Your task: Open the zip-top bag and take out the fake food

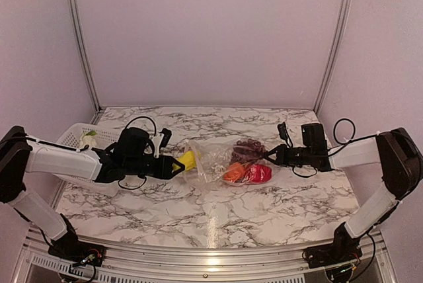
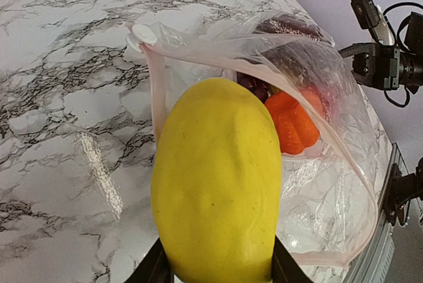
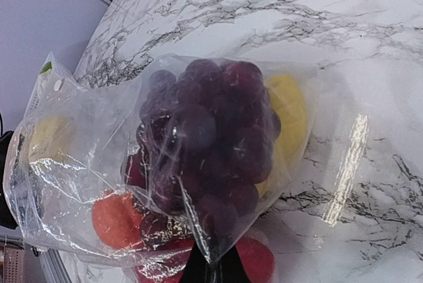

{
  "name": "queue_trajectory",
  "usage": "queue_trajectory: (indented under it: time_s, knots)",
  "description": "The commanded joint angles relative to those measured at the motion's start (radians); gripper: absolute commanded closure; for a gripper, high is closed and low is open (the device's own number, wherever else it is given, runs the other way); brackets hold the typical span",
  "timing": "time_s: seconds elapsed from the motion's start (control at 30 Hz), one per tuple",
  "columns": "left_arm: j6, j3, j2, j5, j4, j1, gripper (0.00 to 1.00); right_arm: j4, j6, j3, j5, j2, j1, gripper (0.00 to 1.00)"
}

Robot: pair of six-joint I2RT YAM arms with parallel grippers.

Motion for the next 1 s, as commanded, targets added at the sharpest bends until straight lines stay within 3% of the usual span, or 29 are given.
queue_trajectory:
  time_s: [0.0, 0.2, 0.4, 0.6, 0.97]
  knots:
    - [-0.041, -0.062, -0.141, -0.034, -0.09, 0.036, 0.79, -0.001, -0.002, -0.008, 0.023, -0.026, -0.026, 1.0]
    - [-0.093, -0.116, -0.359, -0.047, -0.193, 0.183, 0.79, 0.009, 0.001, -0.016, 0.011, -0.025, -0.03, 1.0]
    - [-0.127, -0.109, -0.516, -0.097, -0.366, 0.442, 0.76, 0.022, 0.006, -0.013, -0.005, -0.012, -0.03, 1.0]
    - [-0.14, -0.108, -0.543, -0.103, -0.447, 0.69, 0.74, 0.023, 0.005, -0.009, -0.012, -0.003, -0.03, 1.0]
    - [-0.181, -0.14, -0.51, -0.221, -0.487, 0.932, 0.69, 0.026, 0.004, -0.002, -0.019, 0.01, -0.029, 1.0]
